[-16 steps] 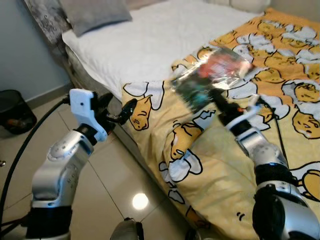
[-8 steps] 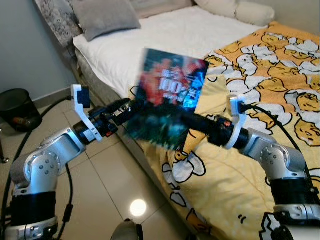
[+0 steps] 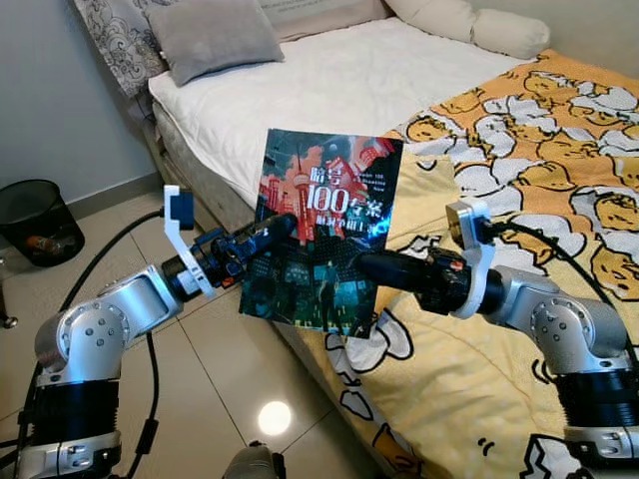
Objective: Clean up the room
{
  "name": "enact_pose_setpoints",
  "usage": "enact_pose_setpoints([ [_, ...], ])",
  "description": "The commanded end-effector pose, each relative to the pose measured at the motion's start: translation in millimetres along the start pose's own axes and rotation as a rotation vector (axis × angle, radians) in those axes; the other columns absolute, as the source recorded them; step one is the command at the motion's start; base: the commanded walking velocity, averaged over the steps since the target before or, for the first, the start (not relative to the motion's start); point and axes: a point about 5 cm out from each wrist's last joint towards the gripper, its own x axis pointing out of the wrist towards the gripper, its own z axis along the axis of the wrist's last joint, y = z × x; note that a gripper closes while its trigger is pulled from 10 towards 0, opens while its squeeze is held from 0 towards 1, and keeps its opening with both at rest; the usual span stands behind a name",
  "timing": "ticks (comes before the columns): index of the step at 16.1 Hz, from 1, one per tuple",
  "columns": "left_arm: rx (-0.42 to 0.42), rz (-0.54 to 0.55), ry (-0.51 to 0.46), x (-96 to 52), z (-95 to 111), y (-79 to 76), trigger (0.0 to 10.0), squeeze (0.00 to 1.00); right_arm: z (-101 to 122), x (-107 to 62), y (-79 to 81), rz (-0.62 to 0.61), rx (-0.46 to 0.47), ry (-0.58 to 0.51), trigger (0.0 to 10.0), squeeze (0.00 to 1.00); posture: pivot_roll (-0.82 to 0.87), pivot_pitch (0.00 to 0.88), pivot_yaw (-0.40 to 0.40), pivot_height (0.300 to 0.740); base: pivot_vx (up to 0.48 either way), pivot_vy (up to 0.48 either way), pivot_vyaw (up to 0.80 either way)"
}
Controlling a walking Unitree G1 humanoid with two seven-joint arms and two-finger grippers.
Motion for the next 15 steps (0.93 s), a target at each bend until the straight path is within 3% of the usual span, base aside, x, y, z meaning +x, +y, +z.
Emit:
enact_pose_setpoints([
  [1, 0.025, -0.036, 0.026, 3.6, 2.2, -7.2, 0.0, 0.00, 3.8, 4.5, 7.6, 0.039, -0.030, 0.008, 0.0, 0.00, -0.01, 0.000, 0.036, 0.740, 0.000, 0.000, 0.00],
  [8, 0.039, -0.086, 0.020, 5.0, 2.1, -15.4, 0.0, 0.00, 3.7, 8.2, 4.7, 0.031, -0.016, 0.034, 0.0, 0.00, -0.01, 0.000, 0.031, 0.740, 0.000, 0.000, 0.00],
  [9, 0.031, -0.087, 0.022, 4.6, 1.5, -15.5, 0.0, 0.00, 4.4, 8.7, 4.5, 0.031, 0.001, 0.031, 1.9, 0.00, -0.01, 0.000, 0.030, 0.740, 0.000, 0.000, 0.00],
  [10, 0.022, -0.090, 0.024, 4.7, 1.0, -16.0, 0.0, 0.00, 5.9, 9.3, 4.2, 0.033, 0.006, 0.023, 2.5, 0.00, -0.01, 0.000, 0.031, 0.740, 0.000, 0.000, 0.00],
  [11, 0.017, -0.109, 0.021, 6.3, 0.8, -18.0, 0.0, 0.00, 6.4, 9.4, 2.7, 0.024, 0.012, 0.026, 9.5, 0.00, -0.01, 0.000, 0.031, 0.740, 0.000, 0.000, 0.00],
  [15, 0.030, -0.126, 0.006, 8.6, 4.0, -20.7, 0.0, 0.00, 10.5, 9.7, 0.1, 0.027, 0.070, 0.006, 10.0, 0.00, -0.01, 0.000, 0.032, 0.740, 0.000, 0.000, 0.00],
])
